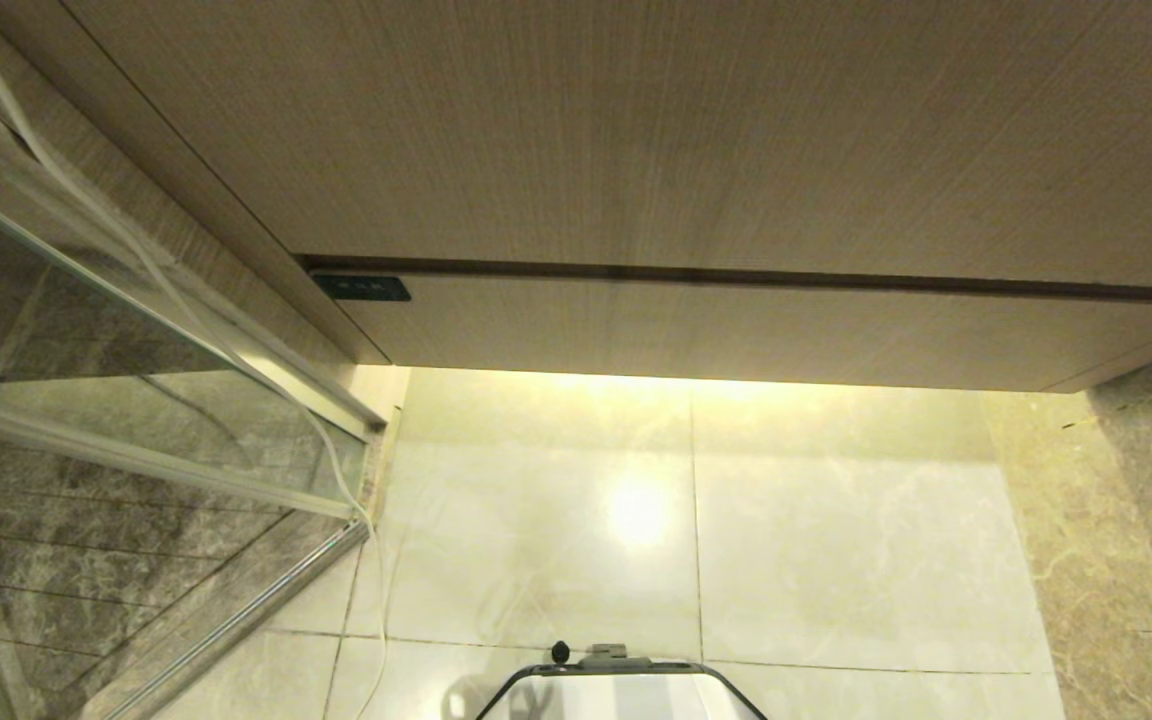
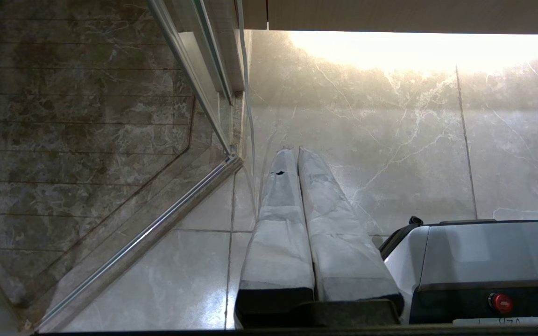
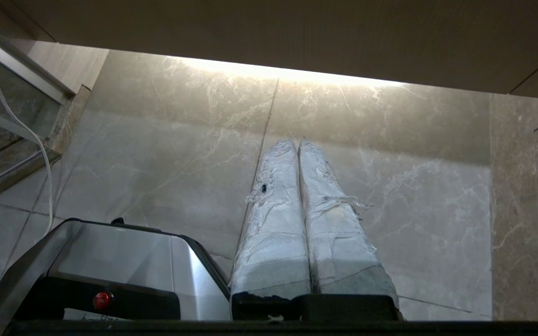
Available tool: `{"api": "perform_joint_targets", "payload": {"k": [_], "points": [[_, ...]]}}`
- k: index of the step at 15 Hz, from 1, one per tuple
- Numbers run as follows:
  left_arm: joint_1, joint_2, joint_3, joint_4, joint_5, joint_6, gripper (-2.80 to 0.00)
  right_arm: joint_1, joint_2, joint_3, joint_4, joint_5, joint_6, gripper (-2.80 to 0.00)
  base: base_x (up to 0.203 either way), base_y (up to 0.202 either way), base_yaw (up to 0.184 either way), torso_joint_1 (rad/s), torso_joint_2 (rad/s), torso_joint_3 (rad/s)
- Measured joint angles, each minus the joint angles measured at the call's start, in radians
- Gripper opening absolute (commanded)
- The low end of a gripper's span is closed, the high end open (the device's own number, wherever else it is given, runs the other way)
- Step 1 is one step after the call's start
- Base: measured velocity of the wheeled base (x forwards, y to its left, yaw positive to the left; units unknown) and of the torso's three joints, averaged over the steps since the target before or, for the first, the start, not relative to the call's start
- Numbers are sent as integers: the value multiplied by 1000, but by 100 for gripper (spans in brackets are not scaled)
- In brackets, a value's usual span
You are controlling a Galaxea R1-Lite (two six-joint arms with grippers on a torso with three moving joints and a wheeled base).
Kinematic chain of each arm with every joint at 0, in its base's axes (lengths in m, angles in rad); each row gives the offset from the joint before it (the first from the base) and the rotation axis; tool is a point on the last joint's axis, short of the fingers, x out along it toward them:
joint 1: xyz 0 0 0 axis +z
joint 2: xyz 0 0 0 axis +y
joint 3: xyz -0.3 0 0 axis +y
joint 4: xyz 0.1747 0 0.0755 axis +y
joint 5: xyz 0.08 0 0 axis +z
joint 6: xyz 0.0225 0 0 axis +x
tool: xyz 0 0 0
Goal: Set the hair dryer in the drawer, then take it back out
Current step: Pull open the drawer
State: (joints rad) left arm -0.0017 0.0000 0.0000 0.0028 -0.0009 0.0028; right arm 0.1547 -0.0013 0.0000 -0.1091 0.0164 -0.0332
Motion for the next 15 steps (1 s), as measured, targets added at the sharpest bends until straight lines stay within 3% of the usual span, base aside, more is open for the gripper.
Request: {"api": "perform_joint_targets", "payload": {"k": [10,12,15], "points": [[0,0,0,0,0,0,-280,0,0,-16,13,11,-34,-280,0,0,0,0,0,0],[0,0,0,0,-1,0,-280,-1,0,-184,66,21,-39,-280,0,0,0,0,0,0],[0,0,0,0,0,0,-280,-7,36,-649,267,24,-41,-280,0,0,0,0,0,0]]}}
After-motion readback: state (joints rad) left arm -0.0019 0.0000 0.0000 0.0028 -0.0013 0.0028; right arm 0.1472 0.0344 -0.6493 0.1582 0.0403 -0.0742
